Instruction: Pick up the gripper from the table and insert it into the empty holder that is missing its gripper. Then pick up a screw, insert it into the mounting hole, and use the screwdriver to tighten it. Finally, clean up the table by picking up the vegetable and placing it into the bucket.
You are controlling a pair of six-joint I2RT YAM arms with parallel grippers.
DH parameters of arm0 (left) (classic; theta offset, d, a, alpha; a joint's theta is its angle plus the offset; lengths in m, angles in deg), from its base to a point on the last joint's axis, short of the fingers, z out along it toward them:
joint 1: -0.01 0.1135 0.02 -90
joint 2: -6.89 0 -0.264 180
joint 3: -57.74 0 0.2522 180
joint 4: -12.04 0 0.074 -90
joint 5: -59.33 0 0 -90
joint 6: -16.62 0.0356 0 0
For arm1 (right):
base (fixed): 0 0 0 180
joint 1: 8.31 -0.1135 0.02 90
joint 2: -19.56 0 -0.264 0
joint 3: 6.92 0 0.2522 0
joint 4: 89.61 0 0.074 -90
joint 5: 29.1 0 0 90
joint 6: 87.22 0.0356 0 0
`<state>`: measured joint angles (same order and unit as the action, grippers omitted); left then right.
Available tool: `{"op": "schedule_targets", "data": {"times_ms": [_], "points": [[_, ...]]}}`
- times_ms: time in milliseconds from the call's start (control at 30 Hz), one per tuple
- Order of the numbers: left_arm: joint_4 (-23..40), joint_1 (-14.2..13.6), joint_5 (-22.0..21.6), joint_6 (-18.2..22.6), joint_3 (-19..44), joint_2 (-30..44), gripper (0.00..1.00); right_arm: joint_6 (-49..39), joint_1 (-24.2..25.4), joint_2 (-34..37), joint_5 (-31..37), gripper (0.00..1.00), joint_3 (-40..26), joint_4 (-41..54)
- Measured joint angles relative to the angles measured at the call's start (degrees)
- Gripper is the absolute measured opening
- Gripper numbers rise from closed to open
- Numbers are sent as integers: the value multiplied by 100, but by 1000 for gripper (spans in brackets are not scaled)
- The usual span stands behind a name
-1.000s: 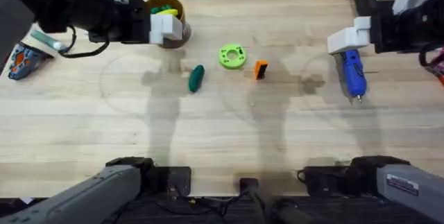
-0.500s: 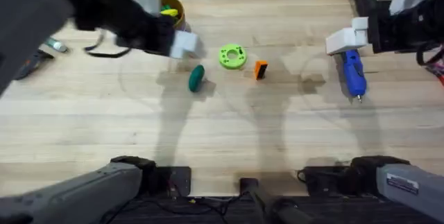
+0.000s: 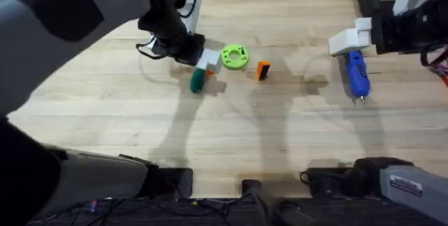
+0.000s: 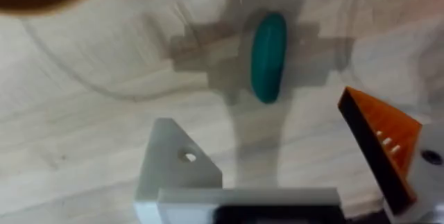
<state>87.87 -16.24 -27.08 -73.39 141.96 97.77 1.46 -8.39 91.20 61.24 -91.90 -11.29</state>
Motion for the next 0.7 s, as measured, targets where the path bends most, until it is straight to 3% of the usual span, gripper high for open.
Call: {"op": "schedule_targets", "data": {"times_ms": [233, 433, 700], "points": [[-507, -24, -21, 28, -508, 32, 998, 0, 0, 0, 0, 994, 0, 2], [-625, -282, -23, 83, -600, 311, 988, 0, 0, 0, 0, 994, 0, 2], [-876, -297, -39, 114, -606, 855, 845, 0, 0, 0, 0, 993, 0, 2]]}}
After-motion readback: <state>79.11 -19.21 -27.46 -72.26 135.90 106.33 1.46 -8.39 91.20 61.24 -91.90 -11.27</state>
